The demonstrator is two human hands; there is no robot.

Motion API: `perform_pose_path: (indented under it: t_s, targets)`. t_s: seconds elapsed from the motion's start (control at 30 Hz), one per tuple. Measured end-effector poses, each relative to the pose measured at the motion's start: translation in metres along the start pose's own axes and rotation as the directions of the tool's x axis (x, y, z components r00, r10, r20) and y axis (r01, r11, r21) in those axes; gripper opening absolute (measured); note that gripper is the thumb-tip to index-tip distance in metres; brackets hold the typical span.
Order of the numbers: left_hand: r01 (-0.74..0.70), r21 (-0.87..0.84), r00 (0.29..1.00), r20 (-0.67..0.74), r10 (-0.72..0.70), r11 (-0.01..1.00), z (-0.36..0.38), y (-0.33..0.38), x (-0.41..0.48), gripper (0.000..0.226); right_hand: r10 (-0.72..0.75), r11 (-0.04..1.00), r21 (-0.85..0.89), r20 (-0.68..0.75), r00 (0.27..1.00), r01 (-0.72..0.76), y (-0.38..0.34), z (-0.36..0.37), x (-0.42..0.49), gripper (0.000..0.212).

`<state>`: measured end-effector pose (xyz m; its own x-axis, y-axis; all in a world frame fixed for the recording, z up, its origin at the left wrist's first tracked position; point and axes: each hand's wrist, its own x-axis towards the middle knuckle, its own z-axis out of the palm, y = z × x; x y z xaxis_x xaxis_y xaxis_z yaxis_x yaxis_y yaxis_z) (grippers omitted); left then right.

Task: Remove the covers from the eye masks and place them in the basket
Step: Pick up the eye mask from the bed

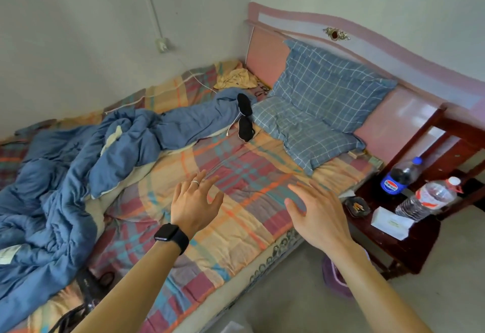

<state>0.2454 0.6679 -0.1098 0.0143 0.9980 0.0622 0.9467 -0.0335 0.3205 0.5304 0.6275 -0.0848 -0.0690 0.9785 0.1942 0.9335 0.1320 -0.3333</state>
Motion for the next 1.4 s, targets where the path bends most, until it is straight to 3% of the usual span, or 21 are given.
perform_pose_path:
  t_s: [0.27, 0.53, 0.73, 0.83, 1.03, 1.13, 1.3, 1.4]
  targets:
    - [0.114, -0.045, 0.991, 0.071, -0.111, 0.992, 0.058, 0.023, 0.121, 0.052, -0.053, 0.999, -0.007, 0.107, 0.993, 0.054, 0.071, 0.046, 0.126, 0.041]
    - [0.21, -0.057, 0.966, 0.167, -0.198, 0.976, 0.107, 0.049, 0.253, 0.053, -0.046, 0.998, -0.03, 0.332, 0.942, 0.06, 0.128, 0.085, 0.256, 0.048]
    - [0.271, -0.029, 0.931, 0.263, -0.254, 0.962, 0.16, 0.063, 0.34, 0.054, -0.156, 0.987, 0.013, 0.329, 0.931, 0.161, 0.166, 0.125, 0.352, 0.051]
    - [0.337, -0.022, 0.898, 0.307, -0.315, 0.941, 0.195, 0.064, 0.381, 0.055, -0.172, 0.979, -0.021, 0.446, 0.878, 0.203, 0.197, 0.17, 0.412, 0.04]
    - [0.552, -0.006, 0.755, 0.428, -0.496, 0.834, 0.285, 0.052, 0.467, 0.062, -0.157, 0.975, -0.028, 0.614, 0.774, 0.22, 0.274, 0.296, 0.521, 0.053]
    - [0.646, -0.025, 0.679, 0.477, -0.558, 0.763, 0.333, 0.044, 0.514, 0.064, -0.07, 0.967, -0.119, 0.729, 0.681, 0.227, 0.316, 0.365, 0.56, 0.063]
    - [0.742, -0.084, 0.61, 0.493, -0.62, 0.665, 0.407, 0.025, 0.579, 0.058, 0.032, 0.954, -0.183, 0.849, 0.527, 0.236, 0.373, 0.458, 0.576, 0.068]
    - [0.785, -0.153, 0.582, 0.514, -0.63, 0.6, 0.438, 0.011, 0.615, 0.049, -0.014, 0.915, -0.215, 0.828, 0.561, 0.341, 0.391, 0.482, 0.557, 0.075]
